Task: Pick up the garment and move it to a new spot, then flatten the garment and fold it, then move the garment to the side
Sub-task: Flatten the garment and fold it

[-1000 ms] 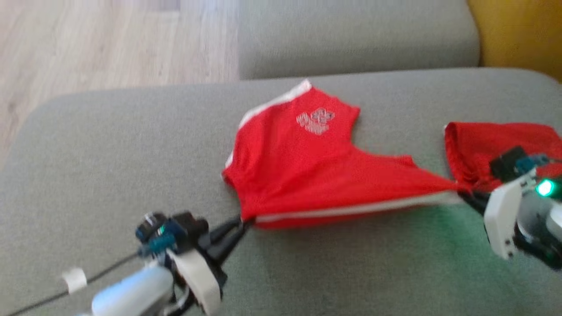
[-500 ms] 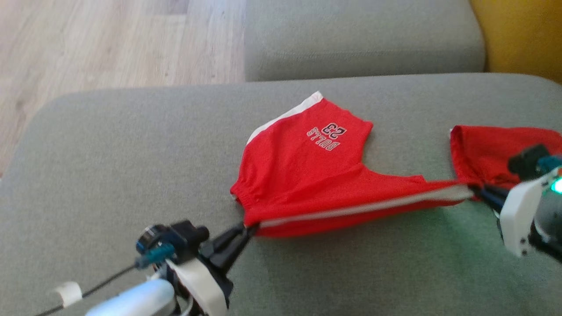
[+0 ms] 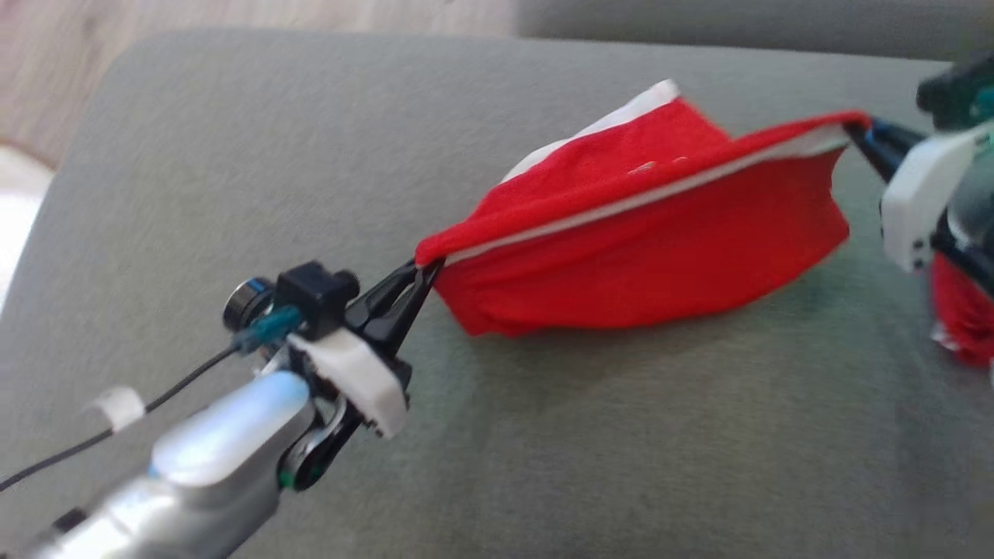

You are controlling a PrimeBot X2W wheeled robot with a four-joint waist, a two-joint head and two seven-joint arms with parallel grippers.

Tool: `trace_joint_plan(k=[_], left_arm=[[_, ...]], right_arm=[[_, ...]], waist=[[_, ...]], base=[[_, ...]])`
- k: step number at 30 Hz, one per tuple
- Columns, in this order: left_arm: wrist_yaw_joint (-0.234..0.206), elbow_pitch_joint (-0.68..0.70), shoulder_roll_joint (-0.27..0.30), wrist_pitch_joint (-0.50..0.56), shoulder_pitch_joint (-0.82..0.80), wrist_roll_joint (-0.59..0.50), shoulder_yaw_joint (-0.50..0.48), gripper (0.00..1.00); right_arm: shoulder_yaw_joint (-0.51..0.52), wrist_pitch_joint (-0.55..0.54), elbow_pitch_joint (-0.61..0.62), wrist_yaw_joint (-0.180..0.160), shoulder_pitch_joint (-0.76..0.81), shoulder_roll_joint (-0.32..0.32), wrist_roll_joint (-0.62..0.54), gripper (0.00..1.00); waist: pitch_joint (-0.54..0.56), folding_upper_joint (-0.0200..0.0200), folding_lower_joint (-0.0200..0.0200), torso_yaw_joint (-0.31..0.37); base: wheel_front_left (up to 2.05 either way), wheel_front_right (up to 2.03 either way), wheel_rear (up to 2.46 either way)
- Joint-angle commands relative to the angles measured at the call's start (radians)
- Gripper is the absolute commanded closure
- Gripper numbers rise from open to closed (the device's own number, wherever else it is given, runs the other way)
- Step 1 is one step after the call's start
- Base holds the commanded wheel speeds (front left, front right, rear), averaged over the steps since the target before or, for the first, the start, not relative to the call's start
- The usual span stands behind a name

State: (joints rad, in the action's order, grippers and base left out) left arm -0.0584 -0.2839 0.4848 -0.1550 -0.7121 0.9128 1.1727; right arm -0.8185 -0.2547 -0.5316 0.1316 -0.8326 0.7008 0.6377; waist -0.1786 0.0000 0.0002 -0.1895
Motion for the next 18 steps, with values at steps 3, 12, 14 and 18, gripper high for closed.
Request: trace_joint_plan(k=[3,12,14,18], left_arm=[[0.008,-0.039,-0.026,0.007,-0.089,-0.003,-0.043,1.0],[0.061,-0.189,-0.152,-0.001,-0.187,-0.01,-0.036,1.0],[0.075,-0.226,-0.179,-0.005,-0.21,-0.013,-0.035,1.0],[0.1,-0.295,-0.226,-0.017,-0.249,-0.021,-0.029,1.0]], right_arm=[[-0.007,-0.02,-0.051,-0.001,-0.089,0.004,-0.039,1.0],[-0.071,-0.033,-0.189,-0.001,-0.231,-0.014,-0.073,1.0],[-0.083,-0.028,-0.215,-0.001,-0.261,-0.013,-0.074,1.0],[-0.102,-0.015,-0.266,-0.001,-0.316,-0.015,-0.075,1.0]], waist=[[-0.1,0.0,-0.0002,-0.105],[-0.193,0.0,-0.0002,-0.181],[-0.217,0.0,-0.0002,-0.192],[-0.258,0.0,-0.0002,-0.206]], base=[[0.0,0.0,0.0],[0.0,0.0,0.0],[0.0,0.0,0.0],[0.0,0.0,0.0]])
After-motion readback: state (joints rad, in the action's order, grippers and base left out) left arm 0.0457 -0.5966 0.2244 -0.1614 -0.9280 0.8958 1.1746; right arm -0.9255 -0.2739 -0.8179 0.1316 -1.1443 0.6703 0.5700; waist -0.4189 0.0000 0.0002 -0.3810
